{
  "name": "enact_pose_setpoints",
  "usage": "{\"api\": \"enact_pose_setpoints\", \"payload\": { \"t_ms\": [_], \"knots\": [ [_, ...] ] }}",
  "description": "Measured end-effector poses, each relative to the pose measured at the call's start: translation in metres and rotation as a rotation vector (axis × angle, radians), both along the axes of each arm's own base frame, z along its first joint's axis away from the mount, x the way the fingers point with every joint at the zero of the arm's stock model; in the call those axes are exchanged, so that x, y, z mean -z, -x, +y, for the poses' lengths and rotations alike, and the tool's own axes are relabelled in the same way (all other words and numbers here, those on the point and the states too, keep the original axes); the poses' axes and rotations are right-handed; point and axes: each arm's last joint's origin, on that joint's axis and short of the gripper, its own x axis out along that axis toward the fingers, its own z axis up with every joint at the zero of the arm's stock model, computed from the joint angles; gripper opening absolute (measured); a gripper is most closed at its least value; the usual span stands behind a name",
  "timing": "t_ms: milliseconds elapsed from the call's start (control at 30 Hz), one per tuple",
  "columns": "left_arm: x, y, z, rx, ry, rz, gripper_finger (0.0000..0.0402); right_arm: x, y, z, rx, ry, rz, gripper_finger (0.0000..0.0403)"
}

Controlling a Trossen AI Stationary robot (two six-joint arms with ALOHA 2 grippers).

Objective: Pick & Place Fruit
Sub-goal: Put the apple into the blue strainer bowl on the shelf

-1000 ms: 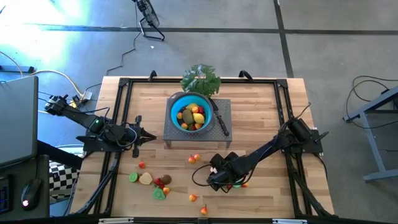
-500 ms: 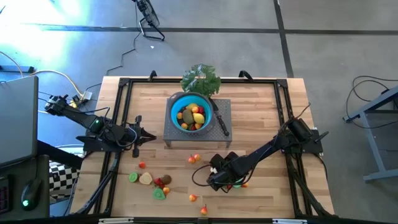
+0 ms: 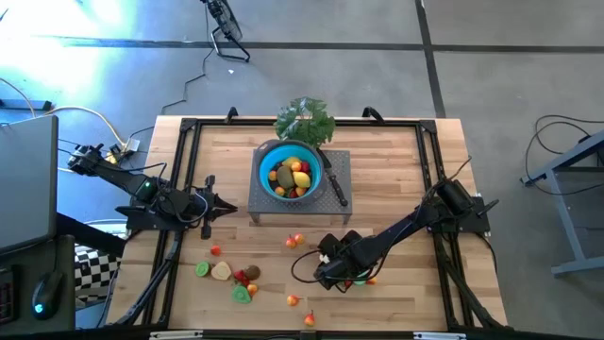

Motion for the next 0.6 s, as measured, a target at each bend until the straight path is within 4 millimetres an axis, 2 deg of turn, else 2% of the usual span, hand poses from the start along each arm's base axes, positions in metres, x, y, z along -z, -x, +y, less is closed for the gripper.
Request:
{"api": "enact_pose_setpoints", "payload": {
  "t_ms": [600],
  "knots": [
    [0.0007,0.0003,0.0001,0.000,-0.003,0.007,0.0022,0.0000,0.0000,0.0000,0.000,0.000,0.000,0.0290]
  ]
}}
